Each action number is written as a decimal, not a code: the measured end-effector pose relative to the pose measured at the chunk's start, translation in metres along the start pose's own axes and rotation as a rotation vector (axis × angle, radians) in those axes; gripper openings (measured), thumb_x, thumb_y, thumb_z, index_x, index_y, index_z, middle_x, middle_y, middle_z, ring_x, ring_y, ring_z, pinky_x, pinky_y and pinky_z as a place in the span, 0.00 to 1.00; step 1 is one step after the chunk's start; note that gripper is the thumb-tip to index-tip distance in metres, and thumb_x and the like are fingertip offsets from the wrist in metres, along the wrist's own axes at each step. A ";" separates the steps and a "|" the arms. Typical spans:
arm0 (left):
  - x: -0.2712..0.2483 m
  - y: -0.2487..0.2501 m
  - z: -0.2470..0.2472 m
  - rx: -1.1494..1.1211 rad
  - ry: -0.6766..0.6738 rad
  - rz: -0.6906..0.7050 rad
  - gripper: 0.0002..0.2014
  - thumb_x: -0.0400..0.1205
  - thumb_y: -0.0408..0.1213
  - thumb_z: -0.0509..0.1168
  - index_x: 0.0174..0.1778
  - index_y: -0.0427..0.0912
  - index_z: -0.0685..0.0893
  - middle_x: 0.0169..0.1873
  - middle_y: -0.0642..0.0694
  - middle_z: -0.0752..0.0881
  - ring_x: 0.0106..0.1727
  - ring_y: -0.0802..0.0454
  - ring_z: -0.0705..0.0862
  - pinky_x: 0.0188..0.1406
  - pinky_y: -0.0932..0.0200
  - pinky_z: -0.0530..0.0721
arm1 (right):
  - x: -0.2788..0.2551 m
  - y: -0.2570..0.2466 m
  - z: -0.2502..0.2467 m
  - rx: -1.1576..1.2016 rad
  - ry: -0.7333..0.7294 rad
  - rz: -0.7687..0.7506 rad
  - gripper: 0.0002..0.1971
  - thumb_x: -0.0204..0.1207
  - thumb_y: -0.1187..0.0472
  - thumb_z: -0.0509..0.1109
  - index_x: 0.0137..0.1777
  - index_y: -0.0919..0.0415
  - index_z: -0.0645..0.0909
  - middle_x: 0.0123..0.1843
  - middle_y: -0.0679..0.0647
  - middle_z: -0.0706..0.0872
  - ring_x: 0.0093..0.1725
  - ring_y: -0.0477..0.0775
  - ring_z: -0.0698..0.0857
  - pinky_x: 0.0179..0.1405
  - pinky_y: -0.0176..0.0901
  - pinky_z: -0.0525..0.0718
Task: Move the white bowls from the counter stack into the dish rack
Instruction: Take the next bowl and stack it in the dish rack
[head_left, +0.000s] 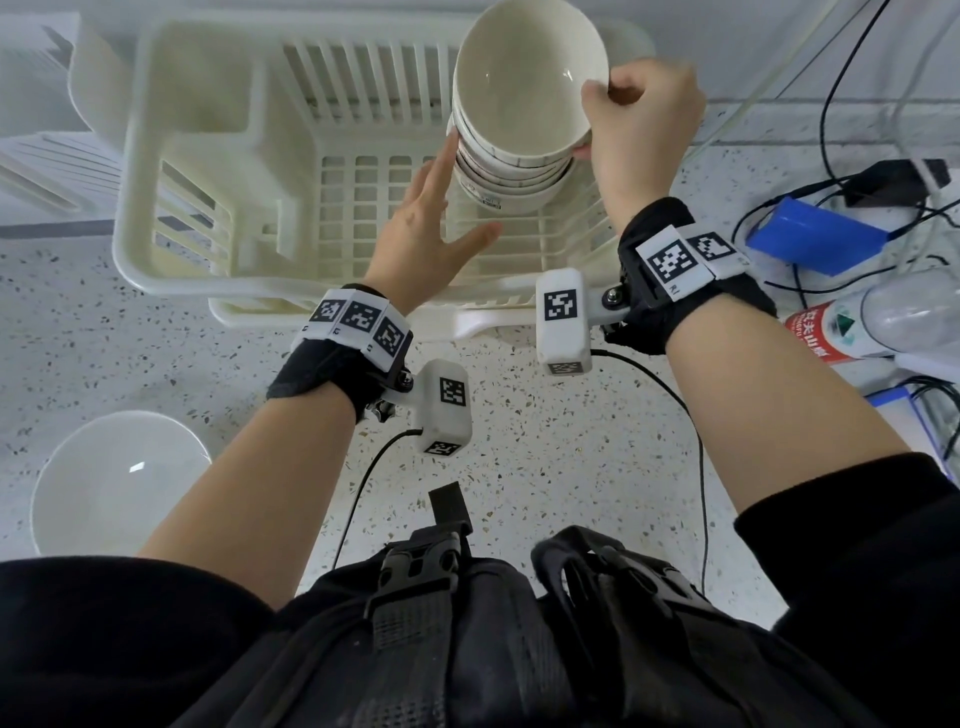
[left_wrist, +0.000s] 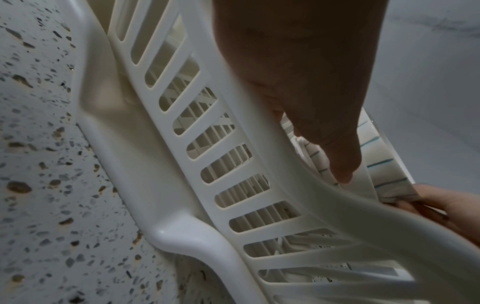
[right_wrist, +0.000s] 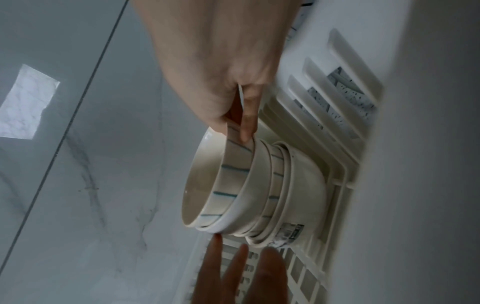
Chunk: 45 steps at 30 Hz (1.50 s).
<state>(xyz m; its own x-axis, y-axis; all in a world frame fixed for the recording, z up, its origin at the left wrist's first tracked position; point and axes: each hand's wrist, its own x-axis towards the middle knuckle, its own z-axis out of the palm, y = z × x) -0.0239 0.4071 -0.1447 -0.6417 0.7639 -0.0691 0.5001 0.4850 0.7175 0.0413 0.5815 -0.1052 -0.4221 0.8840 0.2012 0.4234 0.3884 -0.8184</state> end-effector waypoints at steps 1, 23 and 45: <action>0.001 0.000 0.001 0.007 0.004 0.012 0.44 0.78 0.53 0.65 0.83 0.45 0.47 0.79 0.42 0.64 0.67 0.45 0.79 0.60 0.55 0.77 | 0.000 0.002 0.001 0.004 -0.010 0.014 0.14 0.67 0.62 0.68 0.25 0.73 0.77 0.24 0.67 0.83 0.27 0.65 0.86 0.22 0.57 0.85; 0.013 0.007 0.003 0.030 0.056 0.102 0.46 0.78 0.48 0.65 0.82 0.36 0.42 0.84 0.40 0.50 0.81 0.48 0.61 0.69 0.58 0.76 | -0.005 -0.002 0.001 0.206 -0.212 0.209 0.19 0.84 0.66 0.54 0.29 0.65 0.68 0.26 0.53 0.73 0.18 0.48 0.86 0.20 0.41 0.88; 0.015 0.006 0.005 0.013 0.063 0.034 0.46 0.77 0.48 0.67 0.82 0.39 0.44 0.83 0.44 0.56 0.82 0.51 0.59 0.70 0.68 0.56 | -0.009 -0.015 -0.005 0.133 -0.199 0.163 0.20 0.80 0.65 0.56 0.25 0.63 0.67 0.24 0.58 0.75 0.20 0.53 0.88 0.27 0.67 0.87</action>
<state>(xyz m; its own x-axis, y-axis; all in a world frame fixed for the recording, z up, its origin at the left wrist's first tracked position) -0.0274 0.4237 -0.1450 -0.6593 0.7518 -0.0013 0.5293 0.4654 0.7094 0.0427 0.5688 -0.0923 -0.5118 0.8583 -0.0376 0.3950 0.1962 -0.8975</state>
